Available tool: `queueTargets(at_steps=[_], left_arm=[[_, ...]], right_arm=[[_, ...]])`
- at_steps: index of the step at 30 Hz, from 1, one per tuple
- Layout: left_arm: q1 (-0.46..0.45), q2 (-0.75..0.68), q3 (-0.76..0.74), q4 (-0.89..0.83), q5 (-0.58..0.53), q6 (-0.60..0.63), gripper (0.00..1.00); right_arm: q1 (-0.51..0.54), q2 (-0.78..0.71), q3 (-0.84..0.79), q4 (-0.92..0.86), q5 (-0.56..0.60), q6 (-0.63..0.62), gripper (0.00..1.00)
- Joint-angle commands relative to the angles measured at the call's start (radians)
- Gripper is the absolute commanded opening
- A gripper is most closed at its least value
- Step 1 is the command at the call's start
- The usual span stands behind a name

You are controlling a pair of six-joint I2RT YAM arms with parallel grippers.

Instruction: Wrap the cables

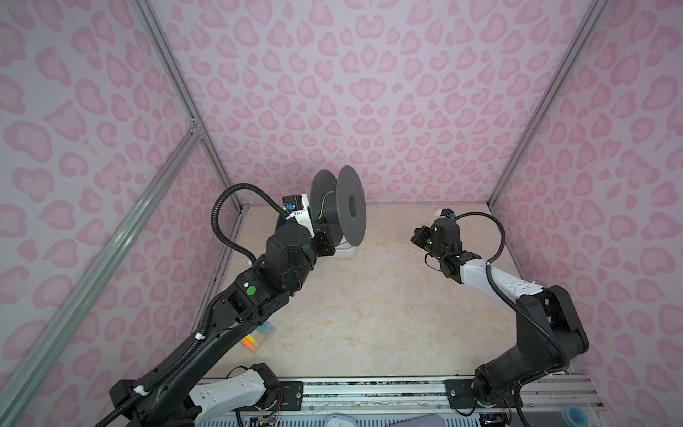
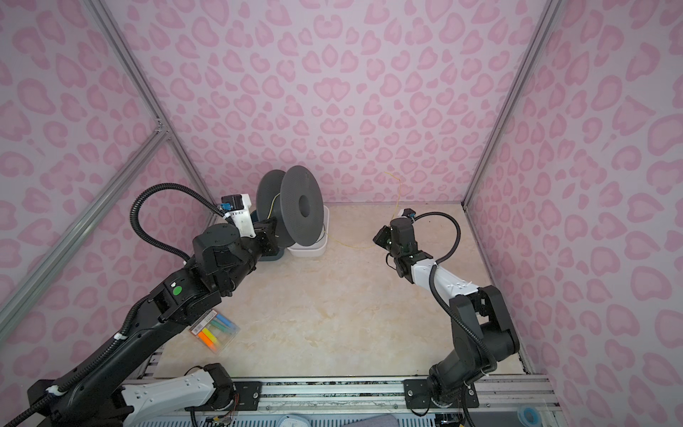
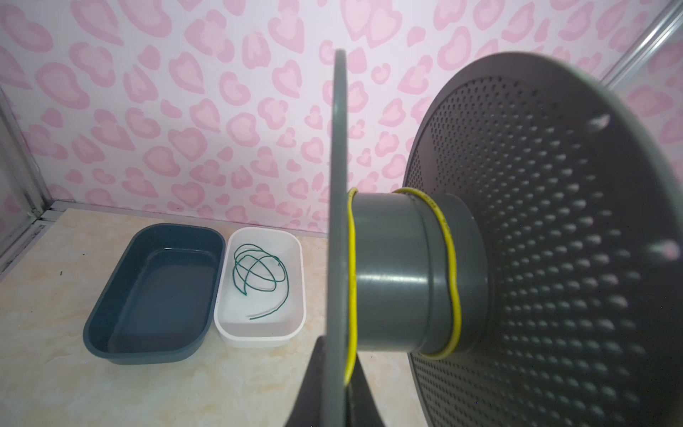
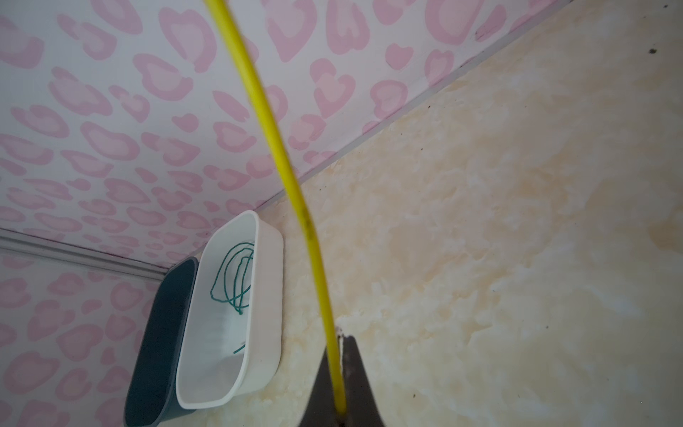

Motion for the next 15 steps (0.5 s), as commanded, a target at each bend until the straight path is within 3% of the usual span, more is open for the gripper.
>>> queueTargets(at_steps=[1,6,15], left_arm=[[0.006,0.063,0.055,0.175,-0.130,-0.029,0.04],[0.024,0.190,0.111,0.196,-0.216,-0.025,0.04],[0.067,0.389,0.230,0.206,-0.203,-0.004,0.04]], right_arm=[[0.046,-0.069,-0.050,0.020,0.060,-0.005,0.00],[0.148,-0.212,-0.125,-0.024,0.112,-0.018,0.00],[0.244,-0.462,-0.120,-0.195,0.145,-0.094,0.00]])
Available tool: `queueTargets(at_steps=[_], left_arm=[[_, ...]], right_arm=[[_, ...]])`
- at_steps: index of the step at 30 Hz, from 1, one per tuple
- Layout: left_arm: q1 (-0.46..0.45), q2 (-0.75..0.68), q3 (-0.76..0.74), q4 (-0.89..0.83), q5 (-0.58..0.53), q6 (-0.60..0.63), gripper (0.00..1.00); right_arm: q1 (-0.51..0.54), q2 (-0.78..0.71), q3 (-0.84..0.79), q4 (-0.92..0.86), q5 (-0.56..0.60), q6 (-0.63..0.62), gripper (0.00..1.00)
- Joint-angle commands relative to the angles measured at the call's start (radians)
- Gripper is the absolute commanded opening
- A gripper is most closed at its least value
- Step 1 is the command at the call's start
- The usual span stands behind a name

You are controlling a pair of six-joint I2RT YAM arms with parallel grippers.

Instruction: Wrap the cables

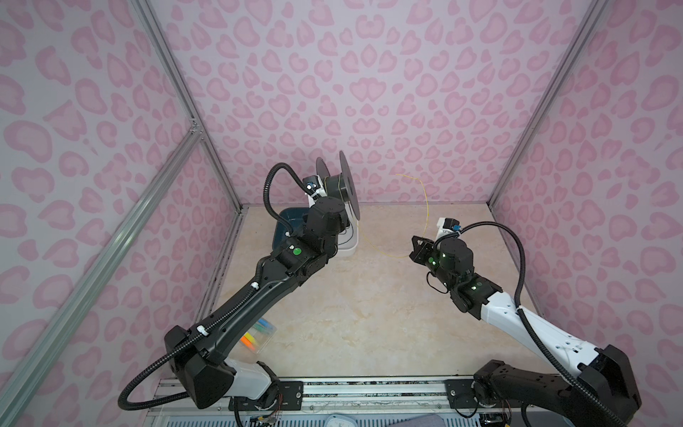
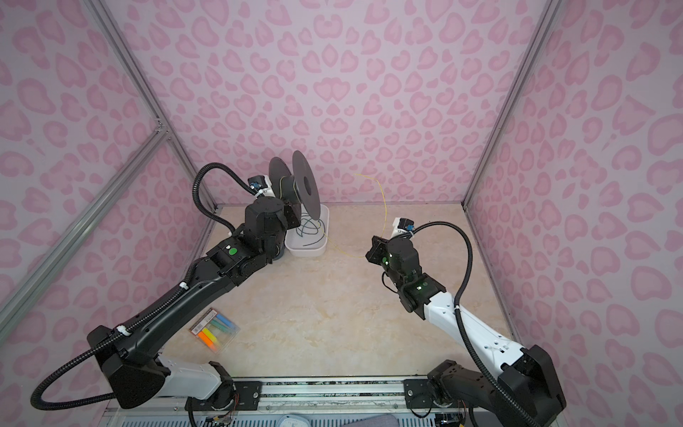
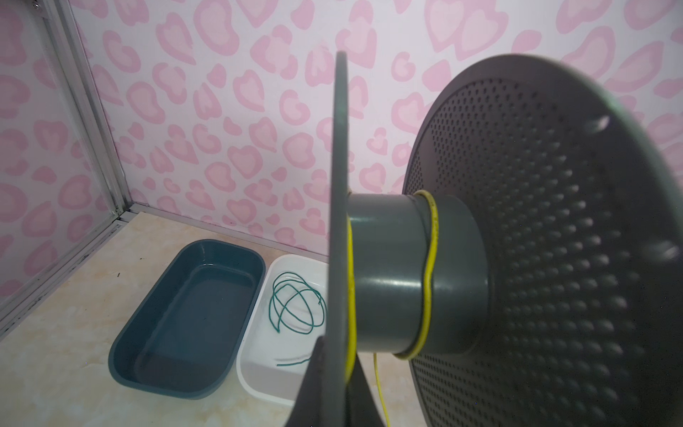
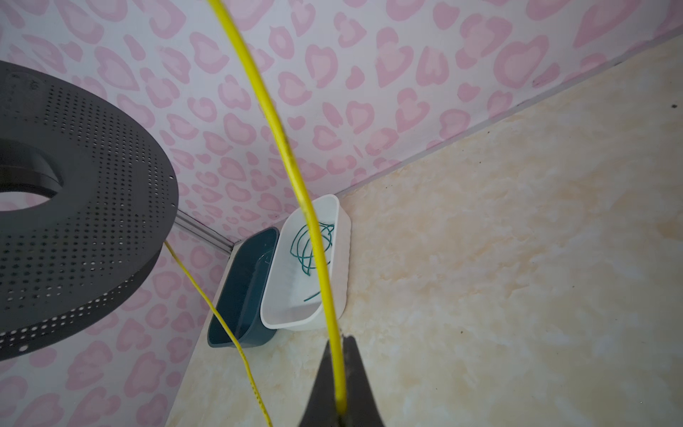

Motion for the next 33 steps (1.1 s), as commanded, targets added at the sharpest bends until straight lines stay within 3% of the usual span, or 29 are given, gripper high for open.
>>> queueTargets(at_steps=[1,11,26,33], left_arm=[[0.011,0.090,0.089,0.116,-0.009,0.016,0.04],[0.016,0.259,0.185,0.112,0.000,0.000,0.04],[0.013,0.306,0.091,0.085,0.199,0.042,0.03],[-0.045,0.331,0.020,0.112,0.201,0.101,0.03]], right_arm=[[0.040,-0.090,0.021,-0.102,0.008,-0.048,0.00],[0.272,-0.194,0.082,-0.156,0.107,-0.025,0.00],[0.289,-0.126,0.276,-0.128,0.008,-0.062,0.00],[0.291,-0.051,0.362,-0.090,-0.022,-0.079,0.00]])
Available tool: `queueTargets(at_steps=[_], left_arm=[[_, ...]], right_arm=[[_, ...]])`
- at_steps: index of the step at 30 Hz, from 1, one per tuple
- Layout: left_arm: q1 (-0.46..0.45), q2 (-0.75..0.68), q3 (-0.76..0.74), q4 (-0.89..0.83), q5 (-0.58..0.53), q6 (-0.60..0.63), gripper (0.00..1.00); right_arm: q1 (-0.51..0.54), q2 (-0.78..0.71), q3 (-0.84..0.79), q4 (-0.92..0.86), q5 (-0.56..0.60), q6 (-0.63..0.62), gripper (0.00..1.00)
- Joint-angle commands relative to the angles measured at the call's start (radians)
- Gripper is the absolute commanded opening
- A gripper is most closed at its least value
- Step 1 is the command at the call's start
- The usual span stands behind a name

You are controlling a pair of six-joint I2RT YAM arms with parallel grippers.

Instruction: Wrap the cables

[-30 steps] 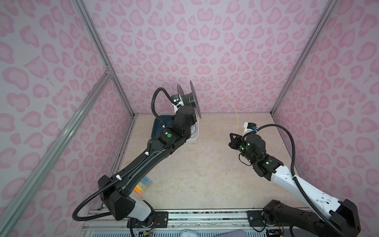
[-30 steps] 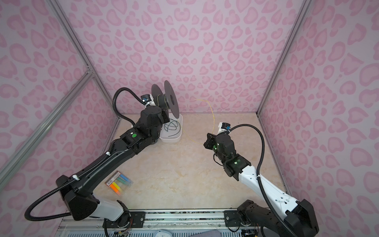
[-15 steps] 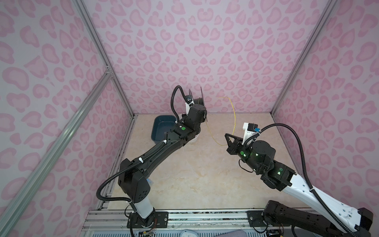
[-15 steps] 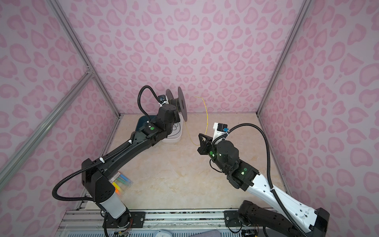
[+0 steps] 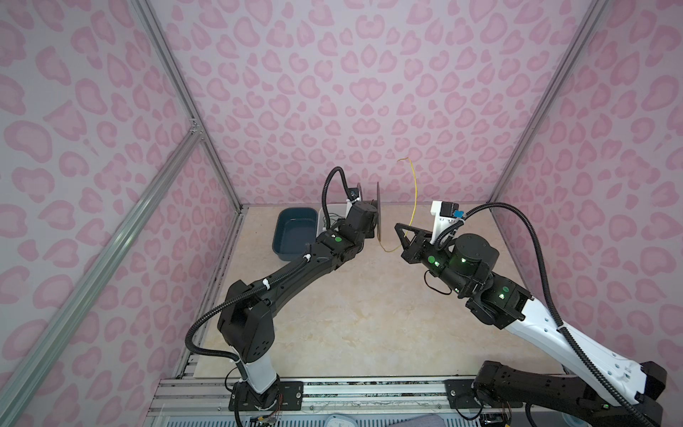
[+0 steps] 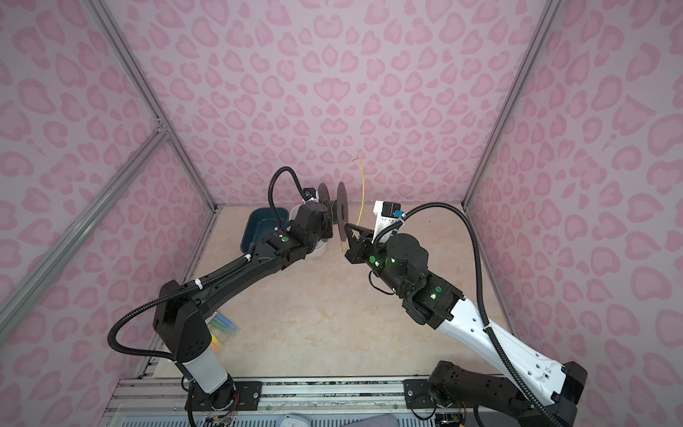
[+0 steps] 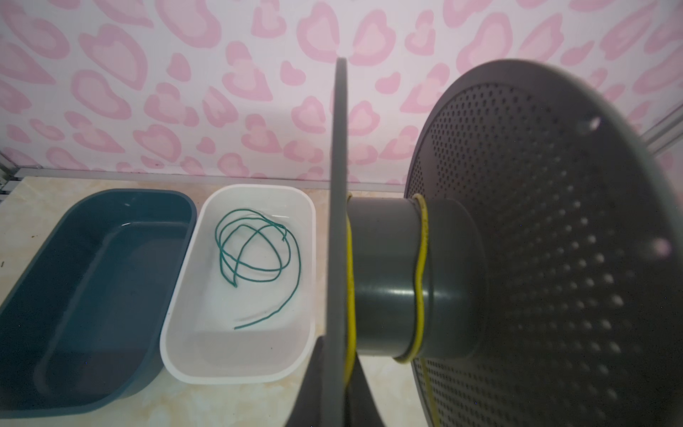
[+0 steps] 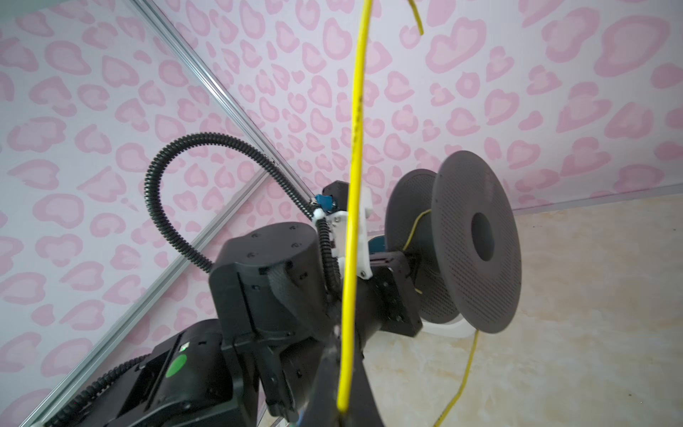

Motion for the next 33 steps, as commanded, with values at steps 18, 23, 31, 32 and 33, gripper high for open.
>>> queueTargets(at_steps=[18,23,31,32,33], left_arm=[[-0.174,-0.158,-0.376,0.175,0.024,0.204,0.03],[-0.240,-0.182,-0.452,0.146,-0.044,0.210,0.04],[-0.279,-0.251,-0.564,0.117,-0.067,0.156,0.04],[-0.279,-0.259,-0.575,0.112,-0.073,0.148,0.03],[-0.280,-0.269,-0.584,0.107,-0.078,0.142,0.04]], right_arm=[[-0.148,0.137,0.213,0.019,-0.131,-0.107,0.00],[-0.221,0.192,0.293,-0.005,-0.198,-0.121,0.00],[-0.323,0.243,0.360,-0.004,-0.289,-0.131,0.00],[-0.342,0.252,0.367,-0.006,-0.308,-0.124,0.00],[-0.357,0.258,0.374,-0.003,-0.324,-0.118,0.00]])
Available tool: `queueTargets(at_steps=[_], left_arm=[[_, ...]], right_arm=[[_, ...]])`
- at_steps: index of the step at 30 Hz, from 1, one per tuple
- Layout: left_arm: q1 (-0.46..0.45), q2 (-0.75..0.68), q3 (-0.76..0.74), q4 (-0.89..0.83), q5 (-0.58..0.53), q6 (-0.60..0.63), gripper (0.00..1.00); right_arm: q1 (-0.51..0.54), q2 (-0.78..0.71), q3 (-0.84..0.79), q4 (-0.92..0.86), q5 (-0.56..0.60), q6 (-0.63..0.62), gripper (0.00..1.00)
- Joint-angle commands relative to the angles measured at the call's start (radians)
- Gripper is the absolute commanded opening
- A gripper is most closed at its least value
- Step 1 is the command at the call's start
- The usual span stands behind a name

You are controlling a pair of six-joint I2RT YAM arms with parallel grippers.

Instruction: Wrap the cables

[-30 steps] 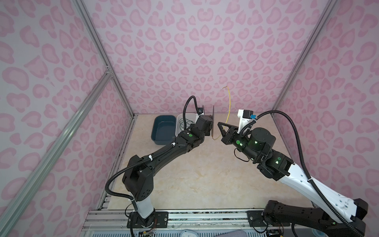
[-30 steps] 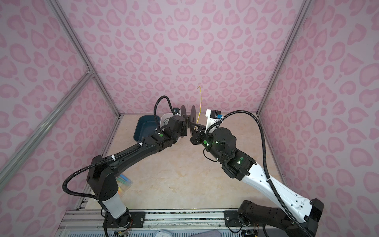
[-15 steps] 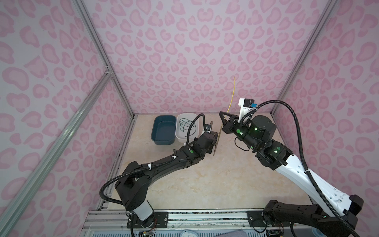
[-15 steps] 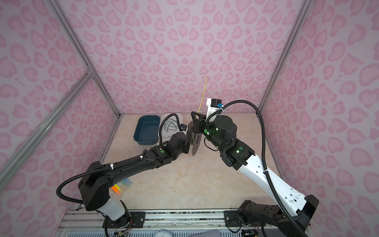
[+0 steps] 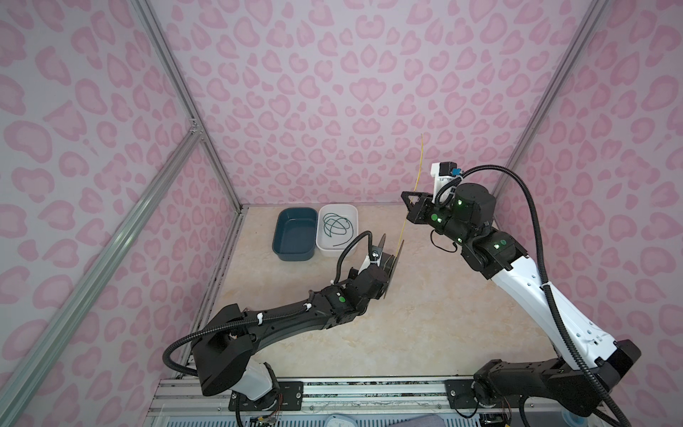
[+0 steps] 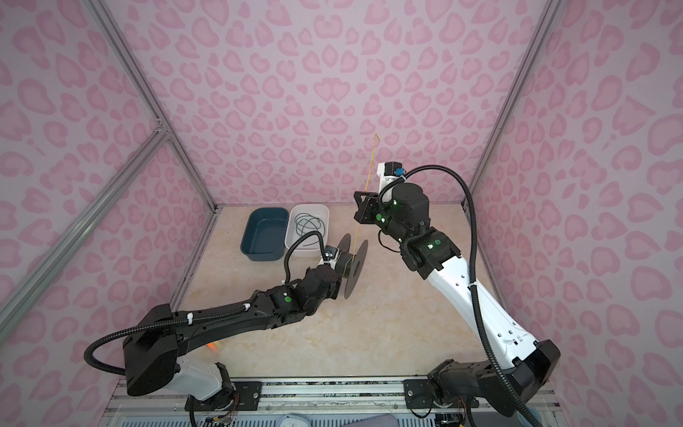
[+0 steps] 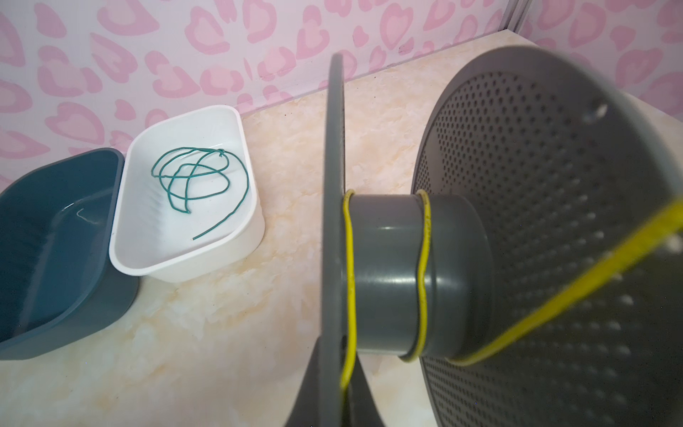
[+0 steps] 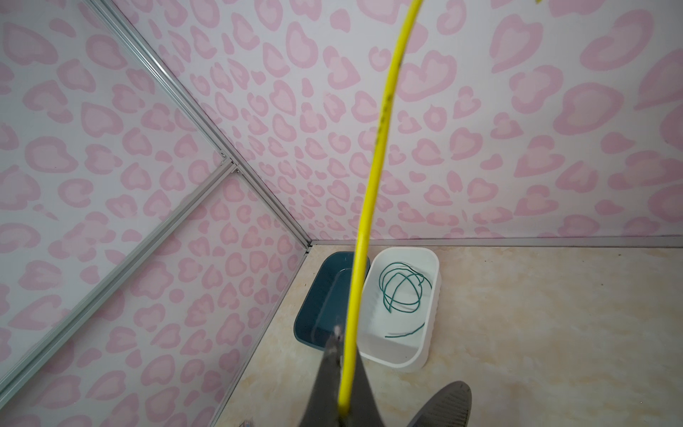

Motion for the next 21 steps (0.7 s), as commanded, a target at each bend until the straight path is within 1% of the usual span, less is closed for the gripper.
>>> queueTargets(at_steps=[1,6,14,21], left_arm=[[-0.004,-0.027,-0.038,-0.124,-0.020,-0.003,0.04],[-0.007,-0.068,-0.079,-0.150,-0.029,-0.027,0.04],[-0.009,-0.122,-0.130,-0.176,-0.042,-0.053,0.04],[-0.014,-0.133,-0.139,-0.187,-0.038,-0.055,0.04]], right_arm=[[-0.044,0.013,0.037,0.183,-0.059,0.010,0.00],[-0.095,0.073,0.111,0.166,-0.132,0.010,0.00],[-0.163,0.159,0.227,0.158,-0.198,0.028,0.00],[-0.174,0.203,0.273,0.160,-0.247,0.052,0.00]])
